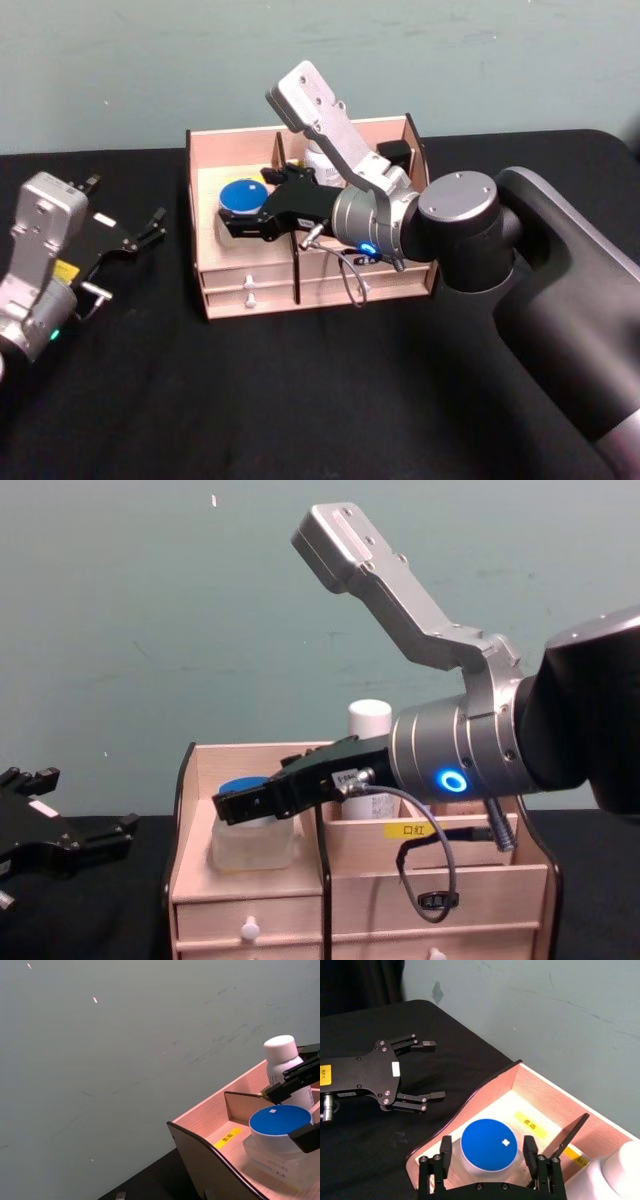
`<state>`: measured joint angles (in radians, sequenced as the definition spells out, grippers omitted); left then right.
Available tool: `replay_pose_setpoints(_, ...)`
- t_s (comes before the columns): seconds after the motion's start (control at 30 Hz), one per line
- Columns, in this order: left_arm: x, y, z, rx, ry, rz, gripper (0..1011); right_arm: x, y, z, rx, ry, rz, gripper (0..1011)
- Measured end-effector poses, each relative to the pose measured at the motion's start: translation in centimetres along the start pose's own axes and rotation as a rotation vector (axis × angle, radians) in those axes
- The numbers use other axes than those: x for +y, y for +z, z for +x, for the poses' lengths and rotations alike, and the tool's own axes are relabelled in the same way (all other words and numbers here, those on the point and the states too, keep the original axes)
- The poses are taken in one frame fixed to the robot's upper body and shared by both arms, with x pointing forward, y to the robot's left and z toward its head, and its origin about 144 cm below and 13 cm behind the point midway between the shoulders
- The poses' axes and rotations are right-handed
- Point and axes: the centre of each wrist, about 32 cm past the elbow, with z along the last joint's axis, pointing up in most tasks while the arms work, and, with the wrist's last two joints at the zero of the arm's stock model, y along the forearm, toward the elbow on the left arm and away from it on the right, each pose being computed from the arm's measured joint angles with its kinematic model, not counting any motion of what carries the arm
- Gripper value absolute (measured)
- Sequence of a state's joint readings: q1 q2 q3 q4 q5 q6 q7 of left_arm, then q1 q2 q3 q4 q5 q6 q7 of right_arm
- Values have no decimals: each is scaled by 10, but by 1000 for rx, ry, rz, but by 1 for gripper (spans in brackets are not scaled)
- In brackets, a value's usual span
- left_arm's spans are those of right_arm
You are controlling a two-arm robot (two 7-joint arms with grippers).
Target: Pick up the facial cleanser and watermelon frost from the table and place them into the tiered storage box.
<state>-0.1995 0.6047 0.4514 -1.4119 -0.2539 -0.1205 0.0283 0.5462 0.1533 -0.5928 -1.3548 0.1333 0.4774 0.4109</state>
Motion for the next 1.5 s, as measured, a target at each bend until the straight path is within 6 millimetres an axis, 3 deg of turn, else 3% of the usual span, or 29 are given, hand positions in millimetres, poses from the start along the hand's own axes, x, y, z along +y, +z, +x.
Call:
replay_pose_setpoints(0.2,0,0,0,0,0,0,1009,0,0,0,2,-7,8,1002)
replay_pose_setpoints(0.5,0,0,0,0,0,0,1010,-7,-1,-2,-14,-23,59,1002)
replay_pose_setpoints(0.97,0,0,0,0,0,0,1009,-55,-12,-7,-110,-224,265,1003)
replay_pose_setpoints(1.27,0,0,0,0,0,0,1010,-90,-32,25,-83,-466,292,1003)
replay_pose_setpoints(1.5,0,0,0,0,0,0,1010,-103,-52,54,-56,-593,255,1002)
